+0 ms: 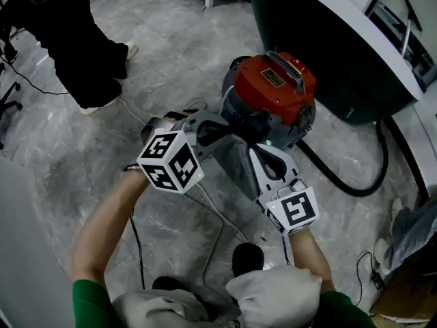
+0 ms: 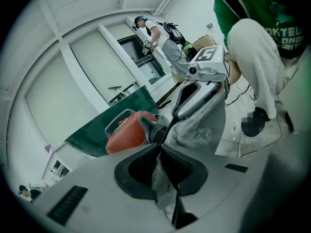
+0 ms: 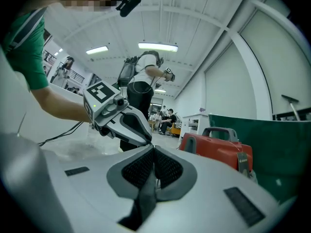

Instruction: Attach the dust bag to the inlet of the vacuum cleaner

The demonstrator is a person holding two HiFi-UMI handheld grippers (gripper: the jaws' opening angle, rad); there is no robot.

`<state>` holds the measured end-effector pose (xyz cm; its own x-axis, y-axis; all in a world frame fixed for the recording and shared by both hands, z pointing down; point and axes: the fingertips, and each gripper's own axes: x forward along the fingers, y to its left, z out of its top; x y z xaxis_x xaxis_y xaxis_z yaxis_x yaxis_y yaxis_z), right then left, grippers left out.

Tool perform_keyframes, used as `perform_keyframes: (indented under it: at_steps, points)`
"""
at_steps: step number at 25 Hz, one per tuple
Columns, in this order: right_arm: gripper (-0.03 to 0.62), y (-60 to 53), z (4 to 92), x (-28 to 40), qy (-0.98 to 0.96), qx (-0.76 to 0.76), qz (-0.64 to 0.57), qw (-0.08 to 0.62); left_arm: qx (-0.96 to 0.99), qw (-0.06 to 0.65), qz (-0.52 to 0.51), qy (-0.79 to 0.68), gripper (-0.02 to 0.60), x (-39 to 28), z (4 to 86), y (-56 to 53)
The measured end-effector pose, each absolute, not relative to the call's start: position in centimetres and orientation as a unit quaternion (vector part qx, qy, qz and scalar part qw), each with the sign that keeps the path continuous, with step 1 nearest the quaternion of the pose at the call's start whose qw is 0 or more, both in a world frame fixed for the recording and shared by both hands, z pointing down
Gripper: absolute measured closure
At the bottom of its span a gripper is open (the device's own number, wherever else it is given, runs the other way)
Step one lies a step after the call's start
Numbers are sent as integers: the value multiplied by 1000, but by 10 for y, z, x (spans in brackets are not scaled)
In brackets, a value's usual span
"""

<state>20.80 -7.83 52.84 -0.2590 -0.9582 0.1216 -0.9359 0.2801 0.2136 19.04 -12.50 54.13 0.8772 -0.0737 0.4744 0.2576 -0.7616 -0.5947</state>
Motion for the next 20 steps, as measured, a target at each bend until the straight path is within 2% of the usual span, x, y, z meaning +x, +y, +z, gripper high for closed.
perform_keyframes:
  at_steps: [20]
  points:
    - [574, -89, 533, 226, -784, 609, -43, 115, -903, 356, -236, -41, 548, 217, 537, -140]
